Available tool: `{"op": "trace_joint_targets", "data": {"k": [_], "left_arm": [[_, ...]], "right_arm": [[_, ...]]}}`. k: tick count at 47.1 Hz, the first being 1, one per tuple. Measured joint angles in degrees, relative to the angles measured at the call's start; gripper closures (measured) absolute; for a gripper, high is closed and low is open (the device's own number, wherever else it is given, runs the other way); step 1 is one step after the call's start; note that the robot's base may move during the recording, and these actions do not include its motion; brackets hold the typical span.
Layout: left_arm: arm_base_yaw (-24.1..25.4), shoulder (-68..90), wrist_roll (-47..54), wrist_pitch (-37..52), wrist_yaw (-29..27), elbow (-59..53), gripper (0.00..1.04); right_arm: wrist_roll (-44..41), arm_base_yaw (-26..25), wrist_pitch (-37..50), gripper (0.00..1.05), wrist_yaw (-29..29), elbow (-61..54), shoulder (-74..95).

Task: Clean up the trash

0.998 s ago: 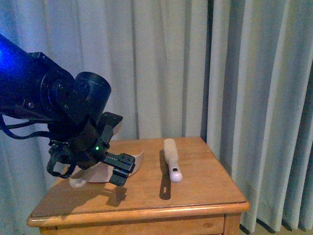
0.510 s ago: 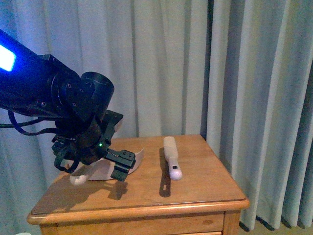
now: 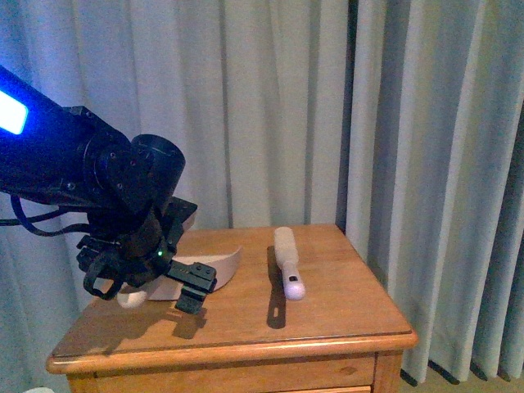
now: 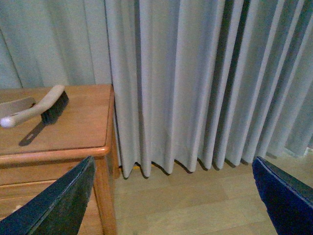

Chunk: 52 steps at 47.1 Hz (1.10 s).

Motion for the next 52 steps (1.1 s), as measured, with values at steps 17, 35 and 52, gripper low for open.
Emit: {"op": "trace_joint_targets", "data": {"k": [17,35,52], "left_arm": [[-0.02,0.5,-1.11,-1.9,-0.74,0.28,0.73],[-0.33,-5.77,-0.48,7.34,0.28,-8.94,0.79],[0.61,-34.21,3.5,24.57,-3.65,-37.35,0.79]], "right_arm": [[0.0,0.0,0.0,0.08,0.0,0.0,0.0],[0.0,0.0,0.0,0.08,0.0,0.0,0.0],[0.0,0.0,0.0,0.08,0.0,0.0,0.0]]}}
